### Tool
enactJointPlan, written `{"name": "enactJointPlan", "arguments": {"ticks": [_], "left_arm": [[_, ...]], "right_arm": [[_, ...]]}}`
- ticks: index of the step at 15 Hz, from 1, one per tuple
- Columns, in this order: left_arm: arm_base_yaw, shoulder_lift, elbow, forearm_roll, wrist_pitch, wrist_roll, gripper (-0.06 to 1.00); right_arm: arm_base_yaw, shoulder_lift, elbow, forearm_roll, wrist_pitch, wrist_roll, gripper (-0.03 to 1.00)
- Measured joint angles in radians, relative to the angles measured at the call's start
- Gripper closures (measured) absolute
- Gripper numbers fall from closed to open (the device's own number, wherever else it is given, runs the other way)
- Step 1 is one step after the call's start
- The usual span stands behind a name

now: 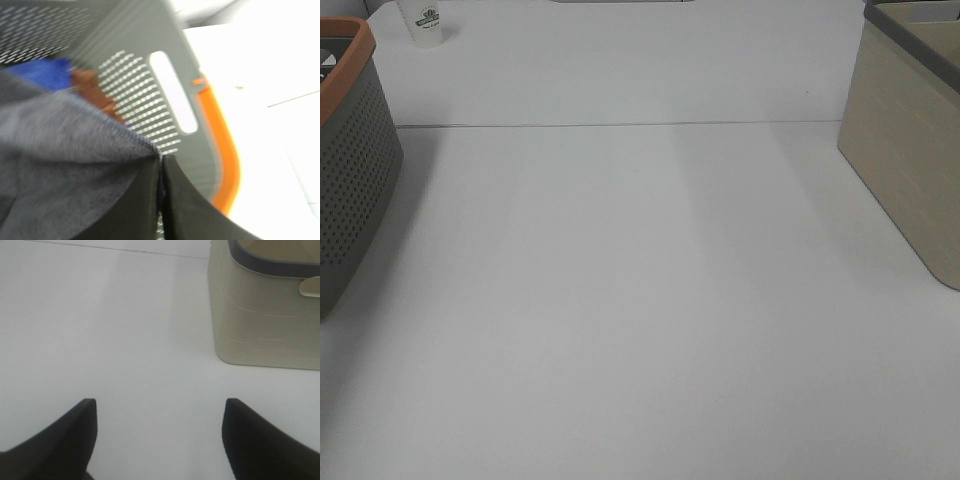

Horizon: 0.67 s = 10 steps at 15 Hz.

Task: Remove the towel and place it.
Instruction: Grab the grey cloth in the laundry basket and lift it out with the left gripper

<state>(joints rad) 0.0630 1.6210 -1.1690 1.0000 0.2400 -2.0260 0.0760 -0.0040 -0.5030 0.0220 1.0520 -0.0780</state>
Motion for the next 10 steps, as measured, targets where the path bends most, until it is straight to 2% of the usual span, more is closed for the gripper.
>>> {"name": "enactJointPlan", "arguments": {"ticks": [2, 4, 6, 10], "left_arm": [[0.0, -0.023, -0.048, 0.064, -0.038, 0.009, 0.94], [0.0, -0.043, -0.122, 0.132, -0.099, 0.063, 0.94], [-0.001, -0.053, -0.185, 0.151, -0.196, 0.114, 0.94], [-0.001, -0.057, -0.304, 0.153, -0.343, 0.129, 0.94]], "right_arm": [[0.0, 0.0, 0.0, 0.0, 0.0, 0.0, 0.27], [0.0, 0.0, 0.0, 0.0, 0.0, 0.0, 0.27], [0.0, 0.0, 0.0, 0.0, 0.0, 0.001, 0.27], [0.0, 0.0, 0.0, 0.0, 0.0, 0.006, 0.27]]}}
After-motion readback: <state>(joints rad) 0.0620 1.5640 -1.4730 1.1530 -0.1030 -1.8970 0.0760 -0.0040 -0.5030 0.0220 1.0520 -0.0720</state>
